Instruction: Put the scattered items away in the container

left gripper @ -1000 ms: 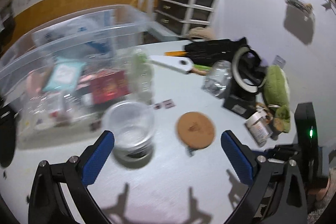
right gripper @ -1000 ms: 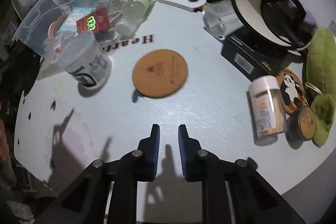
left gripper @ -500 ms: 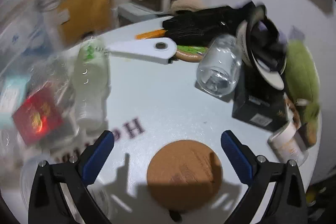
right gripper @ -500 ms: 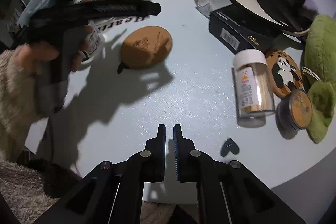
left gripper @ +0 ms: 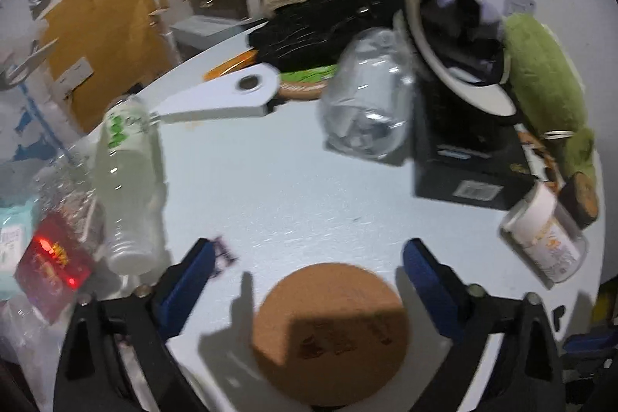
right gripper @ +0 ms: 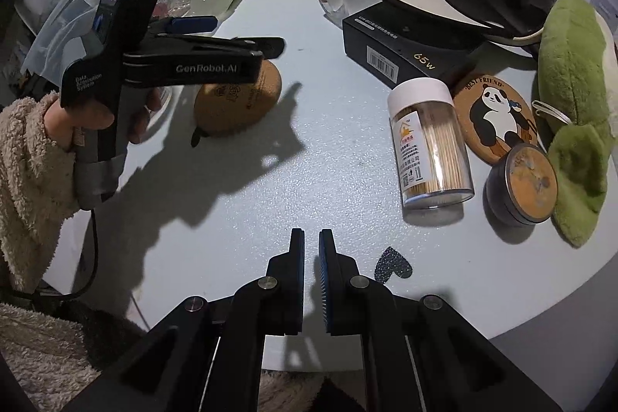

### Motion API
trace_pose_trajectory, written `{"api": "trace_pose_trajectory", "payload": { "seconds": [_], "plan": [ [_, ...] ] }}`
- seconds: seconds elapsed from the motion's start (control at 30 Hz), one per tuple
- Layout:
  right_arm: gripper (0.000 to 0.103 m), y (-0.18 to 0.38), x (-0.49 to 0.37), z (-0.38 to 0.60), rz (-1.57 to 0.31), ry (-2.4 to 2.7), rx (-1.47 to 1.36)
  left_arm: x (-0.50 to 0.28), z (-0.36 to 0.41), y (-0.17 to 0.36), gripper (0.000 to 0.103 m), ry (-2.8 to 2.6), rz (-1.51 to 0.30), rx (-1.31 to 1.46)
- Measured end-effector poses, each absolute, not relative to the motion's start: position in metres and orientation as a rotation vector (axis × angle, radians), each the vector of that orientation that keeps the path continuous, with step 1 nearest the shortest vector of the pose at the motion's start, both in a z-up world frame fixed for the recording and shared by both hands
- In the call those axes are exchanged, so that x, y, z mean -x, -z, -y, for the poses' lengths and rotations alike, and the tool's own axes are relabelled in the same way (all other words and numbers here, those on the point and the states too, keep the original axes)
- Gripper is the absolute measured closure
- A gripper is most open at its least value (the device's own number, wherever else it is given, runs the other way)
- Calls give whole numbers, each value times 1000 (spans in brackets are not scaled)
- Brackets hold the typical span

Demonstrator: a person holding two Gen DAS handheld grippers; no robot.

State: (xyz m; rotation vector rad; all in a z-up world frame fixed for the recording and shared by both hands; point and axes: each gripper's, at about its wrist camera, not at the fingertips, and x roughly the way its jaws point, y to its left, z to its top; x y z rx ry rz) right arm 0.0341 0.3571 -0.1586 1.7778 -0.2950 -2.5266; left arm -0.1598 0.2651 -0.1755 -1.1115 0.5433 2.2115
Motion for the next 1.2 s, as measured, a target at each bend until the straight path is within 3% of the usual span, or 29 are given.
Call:
{"api": "trace_pose_trajectory", "payload": {
  "seconds": [0.1, 0.17, 0.27, 0.43, 0.47, 1.2],
  "plan": [
    [95, 160, -32, -358, 299, 2520, -1780, 167, -251, 180, 19, -2245, -532, 1157],
    [95, 161, -32, -358, 299, 2515, -1783, 173, -246, 185, 38, -2264, -535, 1179],
    [95, 163, -32, -358, 298, 2503, -1795, 181, -242, 192, 57, -2303, -561, 1214],
    [95, 162, -34, -359, 307, 2512, -1798, 191, -249, 202, 67, -2325, -620, 1260],
    [95, 161, -35, -360, 316, 2516, -1799, 192, -249, 202, 74, -2299, -613, 1264],
    [95, 175, -59, -376, 670, 2502, -1850, 71, -238, 199, 76, -1919, -560, 1172]
  ]
}}
